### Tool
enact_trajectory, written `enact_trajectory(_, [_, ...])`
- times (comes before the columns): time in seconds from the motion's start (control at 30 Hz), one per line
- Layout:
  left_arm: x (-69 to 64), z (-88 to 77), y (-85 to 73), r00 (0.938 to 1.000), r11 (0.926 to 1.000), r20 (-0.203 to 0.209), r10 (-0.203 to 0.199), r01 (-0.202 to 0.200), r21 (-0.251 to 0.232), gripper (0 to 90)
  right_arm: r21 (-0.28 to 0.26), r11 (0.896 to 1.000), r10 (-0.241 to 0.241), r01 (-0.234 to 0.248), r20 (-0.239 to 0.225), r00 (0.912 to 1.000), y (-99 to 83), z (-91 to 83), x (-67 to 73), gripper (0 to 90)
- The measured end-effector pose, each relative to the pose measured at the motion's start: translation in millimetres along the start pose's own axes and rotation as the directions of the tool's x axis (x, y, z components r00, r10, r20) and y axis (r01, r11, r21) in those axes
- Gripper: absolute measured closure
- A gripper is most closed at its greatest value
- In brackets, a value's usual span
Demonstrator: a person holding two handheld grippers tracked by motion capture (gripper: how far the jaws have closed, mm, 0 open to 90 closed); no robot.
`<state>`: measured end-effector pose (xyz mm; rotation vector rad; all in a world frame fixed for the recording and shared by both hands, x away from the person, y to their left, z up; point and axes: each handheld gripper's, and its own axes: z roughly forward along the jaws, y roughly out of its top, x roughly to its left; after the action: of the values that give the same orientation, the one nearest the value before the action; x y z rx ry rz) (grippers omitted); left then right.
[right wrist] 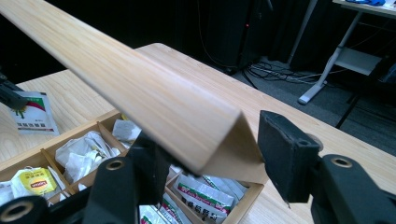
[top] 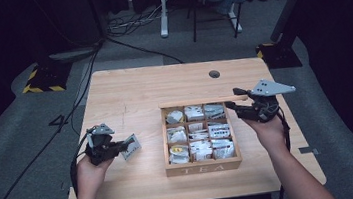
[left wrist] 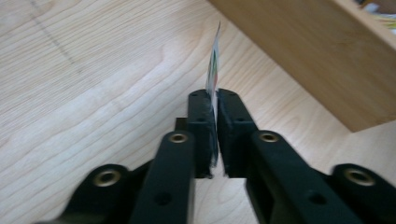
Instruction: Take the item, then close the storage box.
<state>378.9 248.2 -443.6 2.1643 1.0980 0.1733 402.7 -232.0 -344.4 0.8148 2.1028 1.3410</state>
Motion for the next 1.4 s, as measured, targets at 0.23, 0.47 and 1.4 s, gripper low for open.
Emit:
enact_trajectory(0.23, [2.7,-5.9,0.5,0.9859,0.9982,-0.157,-0.057,0.054,-0.024,37.3,0.001,1.0,0.0,0.0,0.001,1.0,0.1,0.1,0.0,45.5])
enact_trajectory(0.47, [-1.6,-17.5,4.9,0.9821,0.9978,-0.184,-0.042,0.032,-0.058,33.1,0.0,1.0,-0.001,0.001,0.001,1.0,0.1,0.2,-0.1,45.5])
enact_trajectory(1.4, [-91.4,11.9,-35.2,0.9976,0.9967,-0.002,0.069,-0.069,-0.041,35.6,0.044,0.999,0.005,-0.006,0.033,0.9995,6.2,-9.5,2.1,48.5])
